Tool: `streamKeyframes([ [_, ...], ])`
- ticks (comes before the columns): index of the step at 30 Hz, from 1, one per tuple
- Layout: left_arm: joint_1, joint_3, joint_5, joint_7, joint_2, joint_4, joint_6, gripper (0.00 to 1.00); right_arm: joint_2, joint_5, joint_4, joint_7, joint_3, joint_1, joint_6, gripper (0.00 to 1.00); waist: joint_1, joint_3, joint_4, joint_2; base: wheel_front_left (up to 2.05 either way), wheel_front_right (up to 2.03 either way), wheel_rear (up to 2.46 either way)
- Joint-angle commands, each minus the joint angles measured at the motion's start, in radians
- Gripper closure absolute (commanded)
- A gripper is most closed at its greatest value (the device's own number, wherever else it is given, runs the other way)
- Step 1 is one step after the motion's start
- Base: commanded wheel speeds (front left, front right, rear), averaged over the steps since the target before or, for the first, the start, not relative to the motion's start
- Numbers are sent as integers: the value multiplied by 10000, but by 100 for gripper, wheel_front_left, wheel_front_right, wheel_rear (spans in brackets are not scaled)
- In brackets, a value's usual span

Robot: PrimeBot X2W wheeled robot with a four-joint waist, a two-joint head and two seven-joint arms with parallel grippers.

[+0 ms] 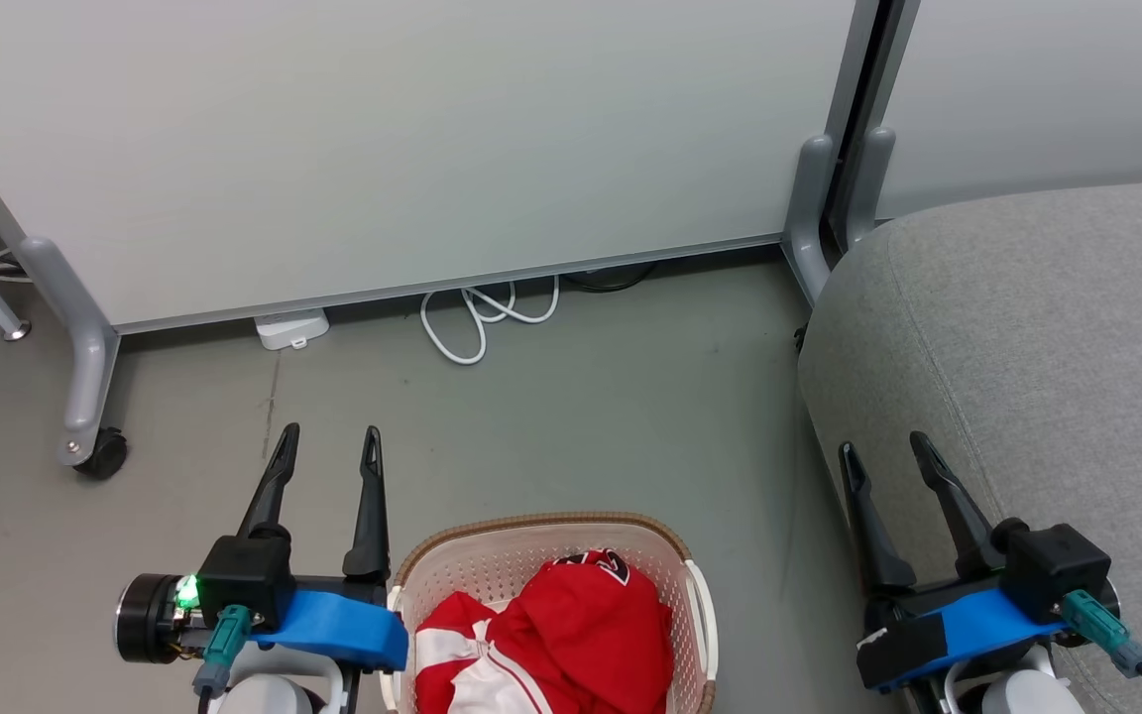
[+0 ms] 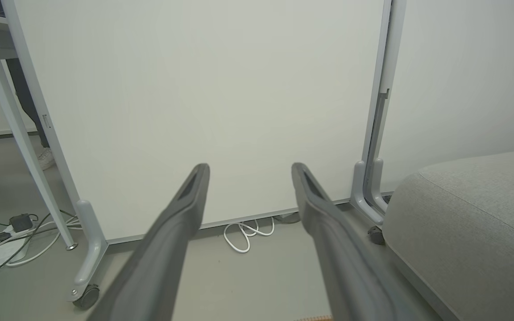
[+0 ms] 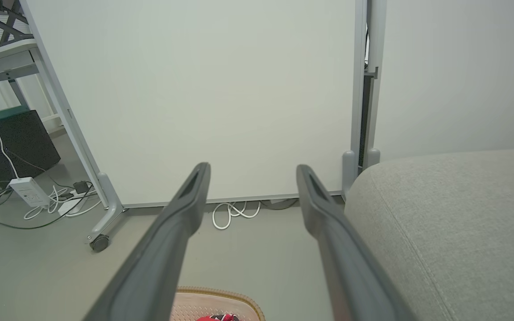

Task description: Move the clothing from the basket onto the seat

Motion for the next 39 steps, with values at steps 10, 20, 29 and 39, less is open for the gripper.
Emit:
streamKeyframes([
  [10, -35, 11, -291, -51, -10, 231, -61, 0, -50, 49, 176, -56, -20, -78, 4, 0, 0, -13, -34, 0, 0, 0, 0],
  [20, -54, -69, -370, -52, -9, 320, -3, 0, -50, 72, 250, -56, 25, -123, 4, 0, 0, -10, -50, 0, 0, 0, 0],
  [29, -334, -134, -504, -51, -11, 467, -144, 0, -49, 39, 166, -56, 84, -278, 4, 0, 0, 283, -240, 0, 0, 0, 0],
  [39, -1501, -489, -262, -51, 8, 1493, -635, 0, -47, -8, -110, -53, 151, -813, 4, 0, 0, 1409, -856, 0, 0, 0, 0],
])
